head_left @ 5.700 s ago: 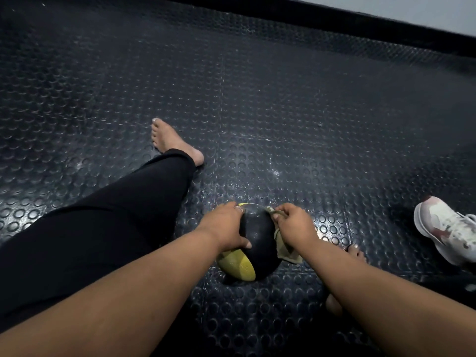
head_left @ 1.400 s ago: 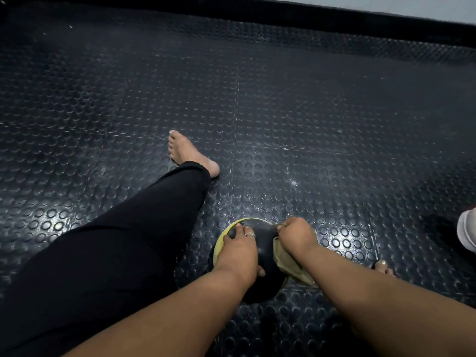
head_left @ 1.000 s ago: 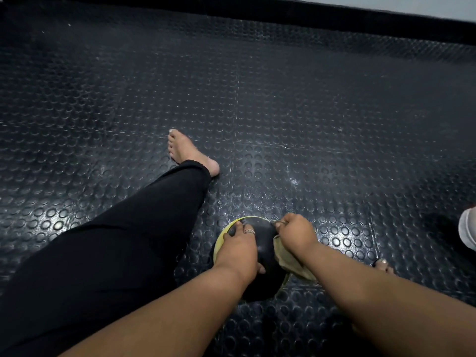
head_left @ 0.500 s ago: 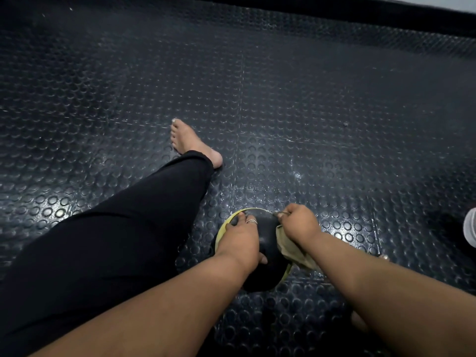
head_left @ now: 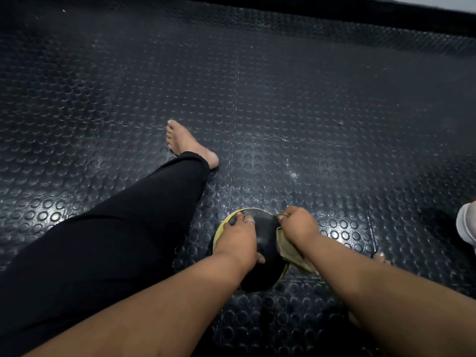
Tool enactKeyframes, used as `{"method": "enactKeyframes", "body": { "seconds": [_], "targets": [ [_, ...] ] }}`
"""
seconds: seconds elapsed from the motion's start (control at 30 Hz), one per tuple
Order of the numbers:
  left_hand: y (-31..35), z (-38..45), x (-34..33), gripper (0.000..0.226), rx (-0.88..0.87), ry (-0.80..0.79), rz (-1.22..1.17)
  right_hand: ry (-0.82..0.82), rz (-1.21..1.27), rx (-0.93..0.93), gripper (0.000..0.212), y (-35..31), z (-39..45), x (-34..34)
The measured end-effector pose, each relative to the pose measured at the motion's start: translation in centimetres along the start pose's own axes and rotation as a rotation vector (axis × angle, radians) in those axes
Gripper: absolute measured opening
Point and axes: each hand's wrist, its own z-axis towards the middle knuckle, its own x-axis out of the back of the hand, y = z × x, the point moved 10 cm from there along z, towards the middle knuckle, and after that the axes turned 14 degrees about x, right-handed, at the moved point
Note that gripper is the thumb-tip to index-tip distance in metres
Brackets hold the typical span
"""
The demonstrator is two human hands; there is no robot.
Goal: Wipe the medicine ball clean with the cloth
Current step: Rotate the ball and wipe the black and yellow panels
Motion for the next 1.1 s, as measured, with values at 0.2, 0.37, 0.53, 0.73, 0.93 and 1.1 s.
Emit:
{"method": "enactKeyframes", "body": {
  "seconds": [0.2,0.37,0.53,0.73,0.93,1.1],
  "targets": [
    [-0.1,1.0,-0.1,0.102,-0.003,-0.003,-0.015,-0.118,0.057,-0.209,0.033,5.1,0.6,2.0],
    [-0.2,1.0,-0.1,0.102,-0.008,0.003,0.029,-0.047,0.297,-0.201,0.020,4.2,-2.5,1.6],
    [-0.1,0.8,0.2,0.101,-0.023,0.033,0.050,0.213,0.261,-0.030,0.010,-0.4,-4.9,0.4],
    [-0.8,1.3,1.1,0.080,0.016,0.005,0.002,0.138,0.155,-0.029,0.013,-0.9,-2.5,0.6],
    [-0.6,1.1,1.3,0.083,0.011,0.033,0.011,0.123,0.183,-0.028,0.017,-1.3,-2.6,0.4],
    [-0.5,1.0,1.4,0.074,0.008,0.021,0.003,0.138,0.213,0.036,0.028,-2.6,-4.2,0.1]
  ]
}}
